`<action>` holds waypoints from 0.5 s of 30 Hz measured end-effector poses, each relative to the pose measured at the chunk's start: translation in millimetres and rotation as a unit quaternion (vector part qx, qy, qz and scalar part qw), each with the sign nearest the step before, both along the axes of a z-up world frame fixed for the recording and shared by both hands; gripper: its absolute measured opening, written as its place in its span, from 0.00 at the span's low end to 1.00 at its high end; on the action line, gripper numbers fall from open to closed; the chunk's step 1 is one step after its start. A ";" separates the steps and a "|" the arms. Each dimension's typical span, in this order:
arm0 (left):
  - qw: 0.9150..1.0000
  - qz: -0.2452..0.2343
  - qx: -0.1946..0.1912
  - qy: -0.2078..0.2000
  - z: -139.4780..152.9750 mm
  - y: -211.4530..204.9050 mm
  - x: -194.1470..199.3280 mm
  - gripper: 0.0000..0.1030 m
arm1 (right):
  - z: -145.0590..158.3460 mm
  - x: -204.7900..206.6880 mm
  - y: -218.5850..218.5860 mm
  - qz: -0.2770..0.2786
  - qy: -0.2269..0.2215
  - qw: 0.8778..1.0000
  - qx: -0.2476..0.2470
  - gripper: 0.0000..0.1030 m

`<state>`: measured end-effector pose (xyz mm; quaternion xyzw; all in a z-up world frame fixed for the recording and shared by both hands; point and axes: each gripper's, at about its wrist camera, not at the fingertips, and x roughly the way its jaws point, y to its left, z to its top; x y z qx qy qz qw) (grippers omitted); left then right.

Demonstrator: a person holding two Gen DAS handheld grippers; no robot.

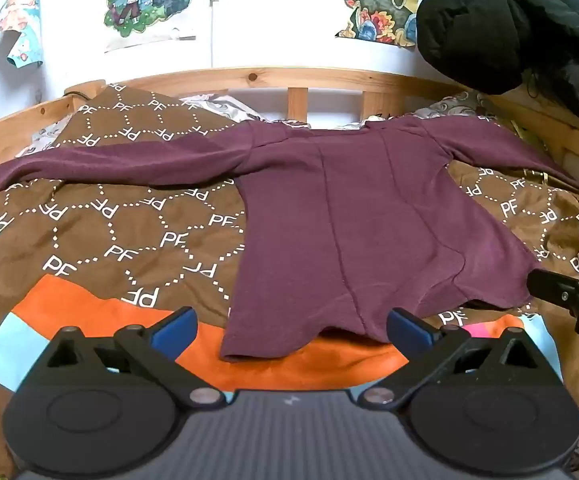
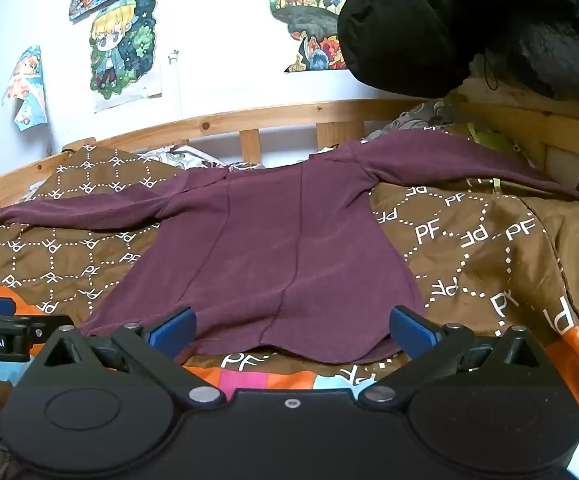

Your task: Fold small clothes

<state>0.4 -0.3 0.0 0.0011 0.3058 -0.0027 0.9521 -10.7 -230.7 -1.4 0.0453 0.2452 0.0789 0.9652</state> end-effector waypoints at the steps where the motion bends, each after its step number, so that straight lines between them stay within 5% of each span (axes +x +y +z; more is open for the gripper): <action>1: 1.000 -0.001 0.001 0.000 0.0 -0.3 0.2 0.99 | 0.0 0.0 0.0 0.000 0.000 1.000 0.000 1.00; 15: 1.000 0.000 -0.008 0.004 -1.8 3.3 1.0 0.99 | 1.5 -0.4 -2.4 0.005 -0.001 1.000 -0.001 1.00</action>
